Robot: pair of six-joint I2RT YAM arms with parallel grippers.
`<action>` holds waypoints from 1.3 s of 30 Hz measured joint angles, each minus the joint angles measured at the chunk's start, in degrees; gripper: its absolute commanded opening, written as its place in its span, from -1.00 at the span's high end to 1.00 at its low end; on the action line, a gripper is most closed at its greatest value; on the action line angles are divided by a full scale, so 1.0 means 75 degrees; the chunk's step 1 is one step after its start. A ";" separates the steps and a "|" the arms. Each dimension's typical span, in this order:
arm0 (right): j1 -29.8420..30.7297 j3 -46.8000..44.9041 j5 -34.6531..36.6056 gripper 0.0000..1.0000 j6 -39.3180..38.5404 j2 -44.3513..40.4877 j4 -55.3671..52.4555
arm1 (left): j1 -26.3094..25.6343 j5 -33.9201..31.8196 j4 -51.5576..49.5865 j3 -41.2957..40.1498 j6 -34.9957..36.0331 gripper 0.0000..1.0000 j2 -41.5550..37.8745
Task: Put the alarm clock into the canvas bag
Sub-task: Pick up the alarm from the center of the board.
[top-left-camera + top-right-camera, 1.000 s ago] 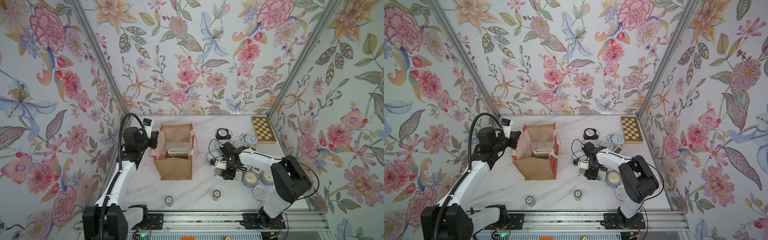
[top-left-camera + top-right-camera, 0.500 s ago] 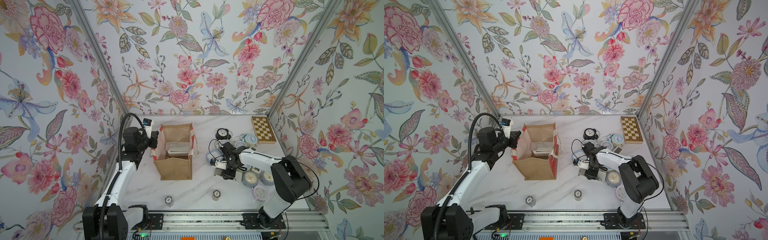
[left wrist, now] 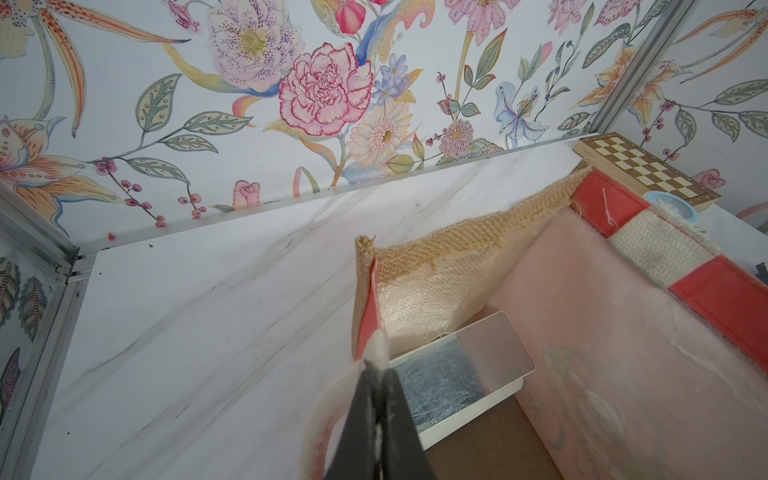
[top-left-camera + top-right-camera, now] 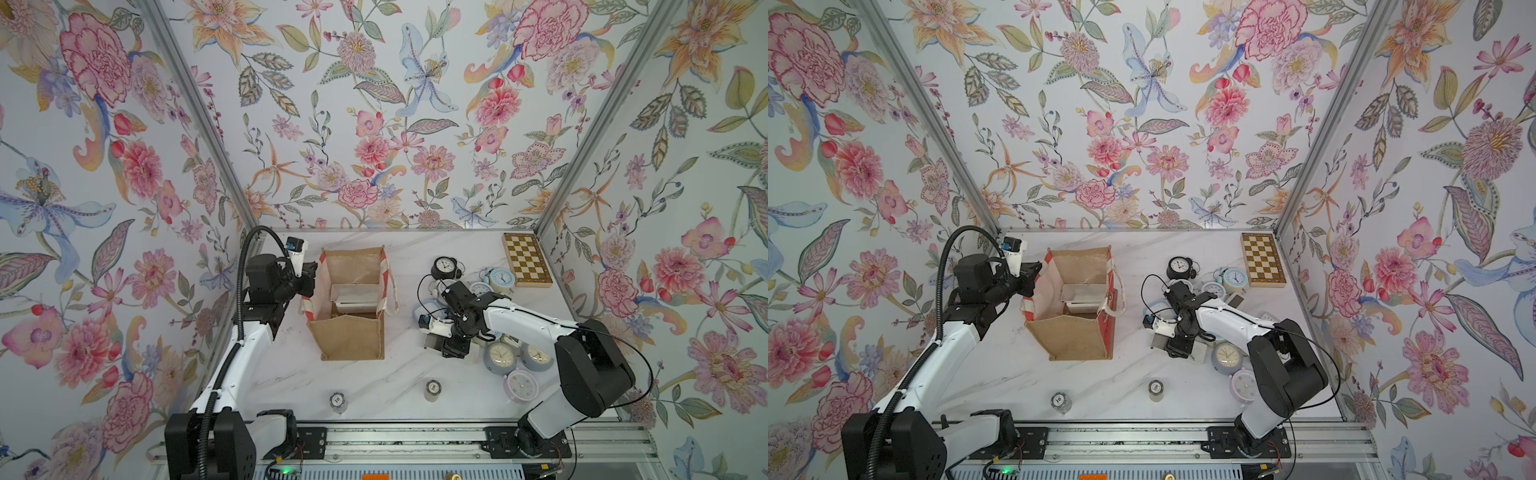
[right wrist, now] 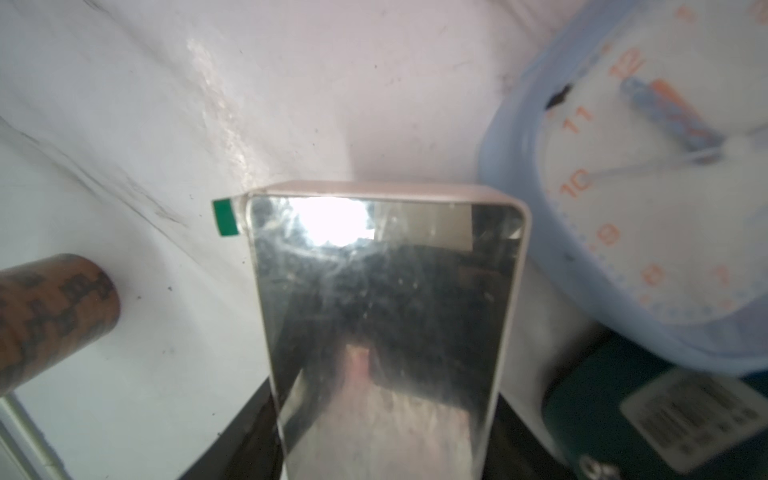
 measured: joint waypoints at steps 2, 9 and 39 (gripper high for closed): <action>0.0000 0.0006 -0.0163 0.01 0.0038 -0.0163 -0.0003 | 0.0000 0.0000 0.0000 0.0000 0.0017 0.91 0.0000; 0.0009 0.0408 -0.0659 0.02 0.0184 -0.0758 -0.0058 | 0.0000 0.0000 0.0000 0.0000 0.0023 0.87 0.0000; 0.1824 0.4788 -0.0898 0.19 0.1582 -0.0093 0.2894 | 0.0000 0.0003 -0.0020 0.0000 0.0076 0.83 -0.0017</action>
